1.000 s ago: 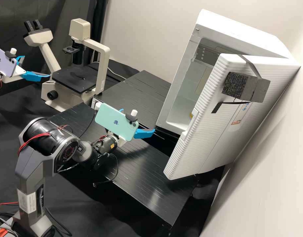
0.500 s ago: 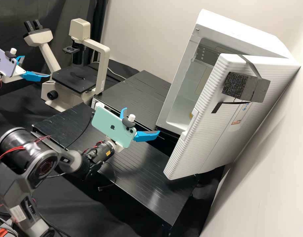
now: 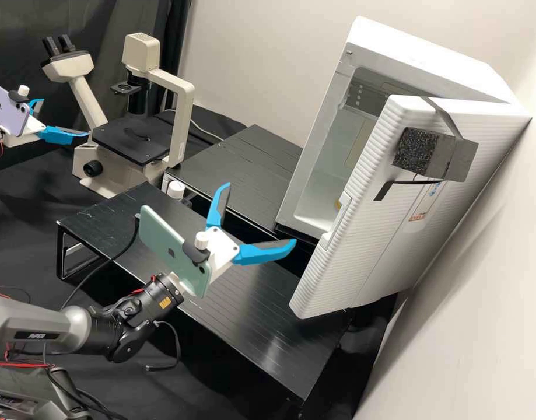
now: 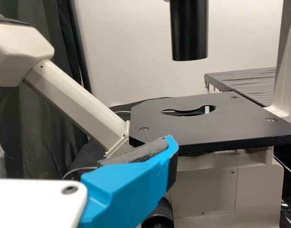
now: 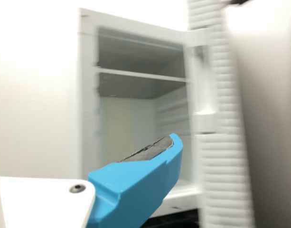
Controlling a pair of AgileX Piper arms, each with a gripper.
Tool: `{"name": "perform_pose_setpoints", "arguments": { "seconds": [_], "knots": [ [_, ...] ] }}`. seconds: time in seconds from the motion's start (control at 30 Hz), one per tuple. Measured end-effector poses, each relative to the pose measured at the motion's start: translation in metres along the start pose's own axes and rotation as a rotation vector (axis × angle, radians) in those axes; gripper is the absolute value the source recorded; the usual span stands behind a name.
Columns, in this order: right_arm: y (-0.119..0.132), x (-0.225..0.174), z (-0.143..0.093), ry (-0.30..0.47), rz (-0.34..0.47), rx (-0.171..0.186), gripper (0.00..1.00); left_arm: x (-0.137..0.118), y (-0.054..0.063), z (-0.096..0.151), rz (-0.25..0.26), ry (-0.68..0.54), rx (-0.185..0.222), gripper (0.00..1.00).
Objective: Close the incubator door.
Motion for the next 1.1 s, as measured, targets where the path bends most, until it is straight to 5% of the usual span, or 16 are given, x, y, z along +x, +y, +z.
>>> {"name": "perform_pose_setpoints", "arguments": {
  "seconds": [0.23, 0.47, 0.8, 1.1],
  "knots": [
    [0.024, -0.004, 0.019, -0.081, 0.098, 0.021, 1.00, 0.000, 0.000, 0.000, 0.000, 0.000, 0.000, 1.00],
    [0.027, -0.004, 0.034, -0.138, 0.111, 0.029, 1.00, 0.000, 0.000, 0.000, 0.000, 0.000, 0.000, 1.00],
    [0.017, 0.026, 0.060, -0.239, 0.103, -0.030, 1.00, 0.000, 0.000, 0.000, 0.000, 0.000, 0.000, 1.00],
    [0.007, 0.051, 0.063, -0.233, 0.092, -0.048, 1.00, 0.000, 0.000, 0.000, 0.000, 0.000, 0.000, 1.00]
  ]
}}
